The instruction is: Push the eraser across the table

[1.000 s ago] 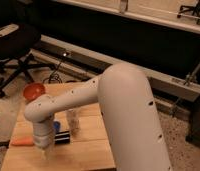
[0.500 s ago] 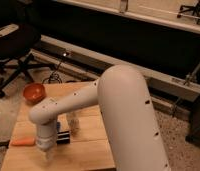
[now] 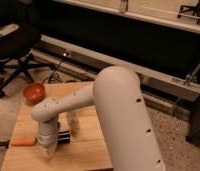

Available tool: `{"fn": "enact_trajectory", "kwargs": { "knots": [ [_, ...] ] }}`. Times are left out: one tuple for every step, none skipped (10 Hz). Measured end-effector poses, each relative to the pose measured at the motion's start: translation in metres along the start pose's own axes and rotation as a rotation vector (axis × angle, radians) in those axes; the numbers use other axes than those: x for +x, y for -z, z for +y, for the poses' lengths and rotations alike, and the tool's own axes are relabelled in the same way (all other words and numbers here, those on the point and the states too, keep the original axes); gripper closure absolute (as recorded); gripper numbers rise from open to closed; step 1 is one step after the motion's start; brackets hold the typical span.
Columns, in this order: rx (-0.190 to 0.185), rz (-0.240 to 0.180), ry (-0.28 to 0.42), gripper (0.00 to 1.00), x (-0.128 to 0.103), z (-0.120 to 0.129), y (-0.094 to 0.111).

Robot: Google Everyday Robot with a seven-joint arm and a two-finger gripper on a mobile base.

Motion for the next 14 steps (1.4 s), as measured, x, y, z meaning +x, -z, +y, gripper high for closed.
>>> {"fn": "enact_trajectory", "kwargs": {
  "knots": [
    [0.007, -0.001, -0.009, 1.0, -0.003, -0.008, 0.002],
    [0.015, 0.001, -0.017, 1.0, -0.007, -0.017, 0.004],
    [0.02, 0.004, -0.022, 1.0, -0.01, -0.025, 0.006],
    [0.025, 0.007, -0.025, 1.0, -0.013, -0.03, 0.007],
    [0.033, 0.014, -0.027, 1.0, -0.018, -0.036, 0.008],
    [0.039, 0.018, -0.028, 1.0, -0.022, -0.041, 0.008],
    [0.046, 0.022, -0.03, 1.0, -0.028, -0.046, 0.01],
    [0.056, 0.022, -0.035, 1.0, -0.035, -0.052, 0.013],
    [0.068, 0.019, -0.041, 1.0, -0.041, -0.056, 0.016],
    [0.078, 0.016, -0.05, 1.0, -0.045, -0.059, 0.019],
    [0.093, 0.01, -0.063, 1.0, -0.051, -0.063, 0.024],
    [0.113, 0.006, -0.079, 1.0, -0.056, -0.069, 0.031],
    [0.124, 0.004, -0.085, 1.0, -0.06, -0.072, 0.034],
    [0.132, 0.004, -0.09, 1.0, -0.063, -0.075, 0.037]
  ]
}}
